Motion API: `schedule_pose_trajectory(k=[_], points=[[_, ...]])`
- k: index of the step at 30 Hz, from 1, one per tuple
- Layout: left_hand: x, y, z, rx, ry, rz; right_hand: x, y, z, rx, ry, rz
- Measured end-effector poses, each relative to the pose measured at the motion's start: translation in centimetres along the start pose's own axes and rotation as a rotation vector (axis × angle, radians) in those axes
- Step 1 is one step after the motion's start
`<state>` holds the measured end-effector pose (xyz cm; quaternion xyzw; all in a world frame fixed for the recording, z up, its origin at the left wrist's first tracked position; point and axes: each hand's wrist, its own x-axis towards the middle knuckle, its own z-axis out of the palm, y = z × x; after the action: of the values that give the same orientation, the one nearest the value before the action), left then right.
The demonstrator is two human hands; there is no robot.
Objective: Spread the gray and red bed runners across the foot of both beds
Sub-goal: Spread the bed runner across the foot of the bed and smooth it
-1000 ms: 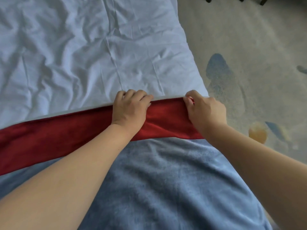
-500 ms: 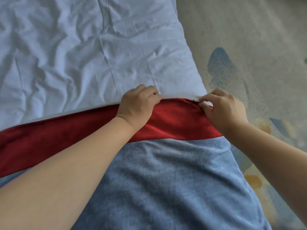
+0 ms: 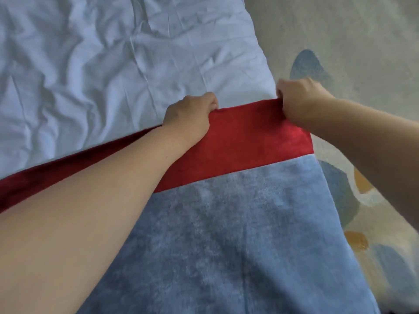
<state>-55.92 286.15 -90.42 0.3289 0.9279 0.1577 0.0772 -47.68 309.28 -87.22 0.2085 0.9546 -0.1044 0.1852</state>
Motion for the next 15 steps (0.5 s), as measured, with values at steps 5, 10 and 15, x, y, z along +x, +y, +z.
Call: schedule_pose_trajectory(k=[5, 10, 15], points=[[-2.8, -0.3, 0.7, 0.092, 0.097, 0.08, -0.5, -0.7, 2.9, 0.039, 0.098, 0.073], [-8.8, -5.0, -0.9, 0.127, 0.249, 0.108, -4.5, -4.8, 6.1, 0.058, 0.44, -0.23], [-15.3, -12.5, -3.8, 0.085, 0.3, 0.024, -7.8, -15.4, 9.1, 0.157, 0.405, -0.501]])
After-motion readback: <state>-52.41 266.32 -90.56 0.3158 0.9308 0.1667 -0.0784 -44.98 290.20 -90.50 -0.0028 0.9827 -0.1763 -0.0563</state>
